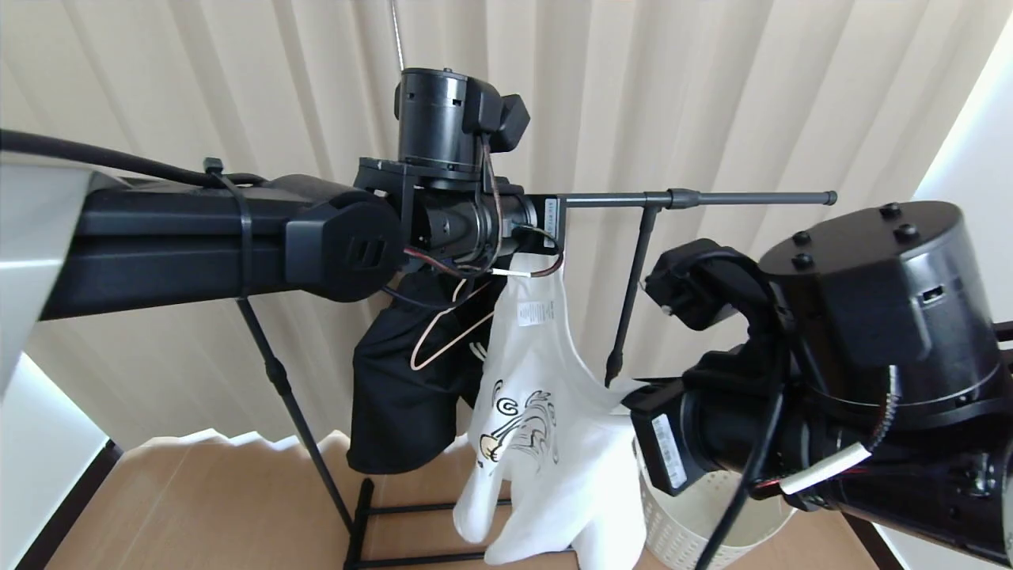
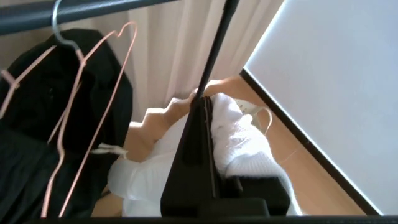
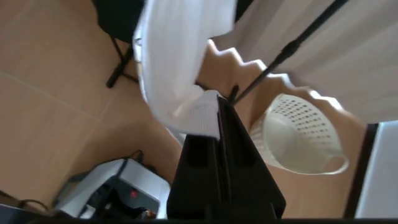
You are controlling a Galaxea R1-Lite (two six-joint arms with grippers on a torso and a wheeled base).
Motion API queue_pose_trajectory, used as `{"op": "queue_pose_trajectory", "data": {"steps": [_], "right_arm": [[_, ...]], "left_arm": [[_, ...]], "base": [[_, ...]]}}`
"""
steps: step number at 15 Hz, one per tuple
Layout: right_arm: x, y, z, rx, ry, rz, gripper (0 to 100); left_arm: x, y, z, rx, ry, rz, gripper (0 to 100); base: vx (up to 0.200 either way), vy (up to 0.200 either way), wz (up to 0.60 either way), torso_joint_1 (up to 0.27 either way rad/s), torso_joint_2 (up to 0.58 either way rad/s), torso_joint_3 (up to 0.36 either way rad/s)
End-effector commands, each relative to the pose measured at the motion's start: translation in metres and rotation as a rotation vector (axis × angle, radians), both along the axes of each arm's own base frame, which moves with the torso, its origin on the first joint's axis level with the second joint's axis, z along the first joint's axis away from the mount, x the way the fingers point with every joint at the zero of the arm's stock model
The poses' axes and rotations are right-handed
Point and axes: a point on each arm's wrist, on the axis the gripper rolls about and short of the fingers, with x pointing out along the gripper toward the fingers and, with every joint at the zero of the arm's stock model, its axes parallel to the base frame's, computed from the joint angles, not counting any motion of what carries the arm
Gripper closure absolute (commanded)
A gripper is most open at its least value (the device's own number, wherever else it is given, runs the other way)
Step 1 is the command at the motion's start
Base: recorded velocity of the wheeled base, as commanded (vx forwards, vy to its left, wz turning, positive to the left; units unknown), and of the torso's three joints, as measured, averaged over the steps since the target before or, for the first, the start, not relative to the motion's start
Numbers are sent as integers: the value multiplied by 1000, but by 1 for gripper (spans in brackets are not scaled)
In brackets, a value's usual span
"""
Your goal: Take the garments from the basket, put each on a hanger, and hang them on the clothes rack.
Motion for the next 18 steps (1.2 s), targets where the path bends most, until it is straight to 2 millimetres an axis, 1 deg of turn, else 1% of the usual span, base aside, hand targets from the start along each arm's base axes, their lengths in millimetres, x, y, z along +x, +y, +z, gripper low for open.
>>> {"op": "queue_pose_trajectory", "data": {"steps": [1,2,3,4,6,7,8,9,10,12,13,15,17,18], "right_arm": [[8,37,-5,77,51,-15,100],[12,49,2,179,73,-49,100],[13,51,6,220,80,-63,100],[13,50,6,221,80,-66,100],[15,44,8,213,76,-82,100],[20,32,12,197,60,-103,100],[20,24,13,169,52,-104,100],[20,7,17,106,39,-107,100],[20,-4,15,57,34,-112,100],[30,-23,11,-28,9,-154,100],[36,-29,9,-49,-6,-193,100],[46,-35,8,-76,-27,-262,100],[58,-30,5,-54,-51,-278,100],[65,-23,1,-38,-66,-284,100]], "left_arm": [[19,-14,-15,5,16,-23,100],[19,-17,-15,0,12,-27,100],[18,-18,-16,2,18,-30,100],[18,-17,-16,2,20,-28,100],[17,-12,-13,11,38,-11,100],[12,-2,-5,27,59,7,100],[8,5,2,33,68,22,100],[-1,19,15,57,88,59,100],[-7,28,22,71,100,86,100],[-25,44,22,132,176,133,100],[-34,50,18,164,211,143,100],[-56,66,10,210,251,157,100],[-76,78,5,237,277,150,100],[-84,81,0,251,293,143,100]], "base": [[0,0,0,0,0,0],[0,0,0,0,0,0],[0,0,0,0,0,0],[0,0,0,0,0,0],[0,0,0,0,0,0],[0,0,0,0,0,0],[0,0,0,0,0,0],[0,0,0,0,0,0],[0,0,0,0,0,0],[0,0,0,0,0,0],[0,0,0,0,0,0],[0,0,0,0,0,0],[0,0,0,0,0,0],[0,0,0,0,0,0]]}}
